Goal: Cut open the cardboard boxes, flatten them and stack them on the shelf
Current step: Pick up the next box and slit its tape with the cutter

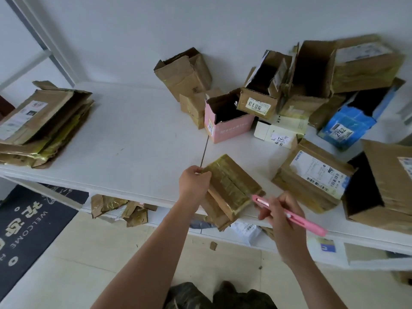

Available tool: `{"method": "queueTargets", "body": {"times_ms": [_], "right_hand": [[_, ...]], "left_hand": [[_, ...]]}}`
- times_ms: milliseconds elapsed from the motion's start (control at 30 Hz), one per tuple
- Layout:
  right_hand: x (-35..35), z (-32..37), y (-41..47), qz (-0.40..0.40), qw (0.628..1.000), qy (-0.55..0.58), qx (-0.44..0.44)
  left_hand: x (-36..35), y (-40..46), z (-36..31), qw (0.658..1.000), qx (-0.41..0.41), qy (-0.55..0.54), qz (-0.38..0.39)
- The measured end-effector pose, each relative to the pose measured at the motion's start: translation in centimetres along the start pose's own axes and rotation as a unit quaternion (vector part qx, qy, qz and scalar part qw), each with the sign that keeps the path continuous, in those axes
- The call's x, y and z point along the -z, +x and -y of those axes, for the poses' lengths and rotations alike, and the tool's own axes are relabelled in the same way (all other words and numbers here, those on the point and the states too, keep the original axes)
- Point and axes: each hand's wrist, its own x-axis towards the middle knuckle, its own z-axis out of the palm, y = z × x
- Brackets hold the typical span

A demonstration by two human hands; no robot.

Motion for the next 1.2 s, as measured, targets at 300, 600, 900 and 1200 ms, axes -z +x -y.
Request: {"method": "queueTargets", "body": {"times_ms": [300, 600, 900, 1200], "right_hand": [[-3.7, 1.6, 4.8, -0.153, 0.946, 0.247, -0.143], [-3.4, 0.6, 5.3, -0.178, 0.936, 0.269, -0.143], [-4.5, -0.6, 6.1, -0.165, 0.964, 0.184, -0.103], [-4.7, -0.9, 5.9, -0.189, 0.962, 0.178, -0.078]], "left_hand": [[1.2, -1.8, 0.4, 0.966, -0.187, 0.180, -0.021], [0.9, -0.2, 1.8, 0.895, -0.319, 0.280, 0.132], [0.3, -0.6, 2.2, 0.905, -0.319, 0.259, 0.114], [0.1, -0.5, 2.5, 0.922, -0.293, 0.225, 0.116]]}}
